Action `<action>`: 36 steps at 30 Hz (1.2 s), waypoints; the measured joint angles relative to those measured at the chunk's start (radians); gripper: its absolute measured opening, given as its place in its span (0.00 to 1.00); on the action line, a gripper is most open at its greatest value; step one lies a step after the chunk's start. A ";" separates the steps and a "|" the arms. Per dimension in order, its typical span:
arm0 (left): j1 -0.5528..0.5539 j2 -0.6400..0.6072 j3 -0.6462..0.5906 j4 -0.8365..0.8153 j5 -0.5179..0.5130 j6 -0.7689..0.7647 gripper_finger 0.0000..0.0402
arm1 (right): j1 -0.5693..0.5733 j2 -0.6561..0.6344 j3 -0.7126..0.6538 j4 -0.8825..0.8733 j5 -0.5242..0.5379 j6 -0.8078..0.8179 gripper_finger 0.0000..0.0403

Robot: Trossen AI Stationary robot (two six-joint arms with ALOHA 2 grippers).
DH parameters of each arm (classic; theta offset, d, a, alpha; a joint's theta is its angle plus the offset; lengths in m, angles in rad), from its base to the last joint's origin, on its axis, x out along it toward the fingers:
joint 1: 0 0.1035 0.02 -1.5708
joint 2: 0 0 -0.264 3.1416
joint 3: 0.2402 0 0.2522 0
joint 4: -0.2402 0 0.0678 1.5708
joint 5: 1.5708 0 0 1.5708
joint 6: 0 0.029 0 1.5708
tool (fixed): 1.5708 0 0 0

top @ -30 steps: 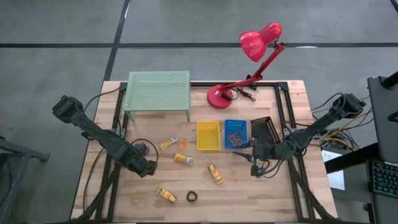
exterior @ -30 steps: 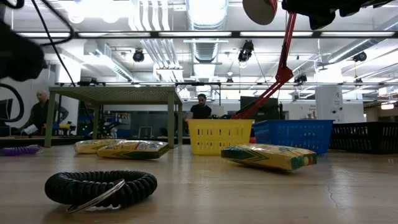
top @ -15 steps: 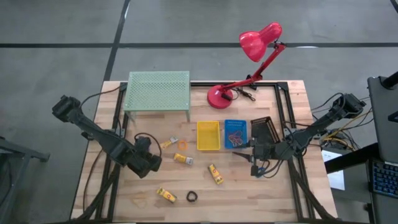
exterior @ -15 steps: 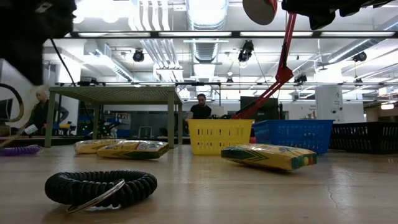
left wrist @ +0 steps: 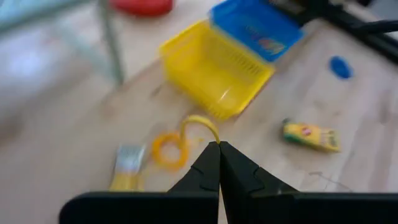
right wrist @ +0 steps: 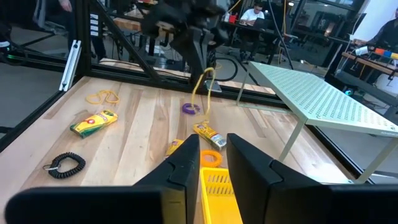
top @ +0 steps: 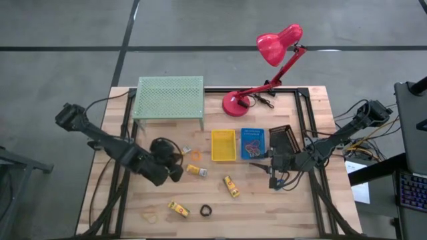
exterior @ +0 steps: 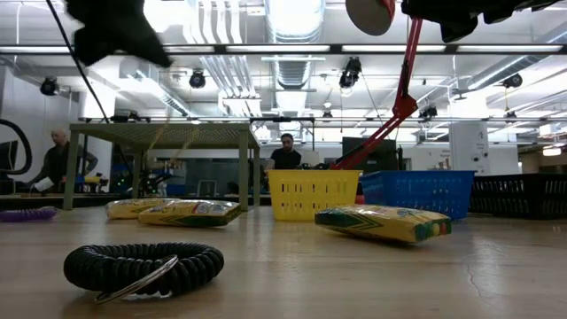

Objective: Pick & Place Office Desk Supplies
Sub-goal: Put the top yellow rubber band into the blue basket

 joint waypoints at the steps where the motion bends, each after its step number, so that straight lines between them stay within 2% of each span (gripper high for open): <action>1: 0.009 0.000 0.000 0.047 -0.006 0.072 0.01 | 0.000 0.000 0.000 0.000 0.000 0.000 0.18; 5: 0.055 0.000 -0.002 0.197 -0.012 0.302 0.01 | 0.000 0.000 0.000 0.000 0.000 0.000 0.17; 12: 0.157 0.000 -0.034 0.408 0.006 0.601 0.01 | 0.000 0.000 0.000 0.000 0.000 0.000 0.19; 20: 0.285 0.000 -0.167 0.806 0.210 0.956 0.01 | 0.000 0.000 0.000 0.000 0.000 0.000 0.21; 28: 0.405 0.038 -0.266 1.103 0.451 1.087 0.01 | 0.000 0.000 0.000 0.000 0.000 0.000 0.21; 36: 0.445 0.178 -0.207 1.178 0.500 1.116 0.01 | 0.000 0.000 0.000 0.000 0.000 0.000 0.18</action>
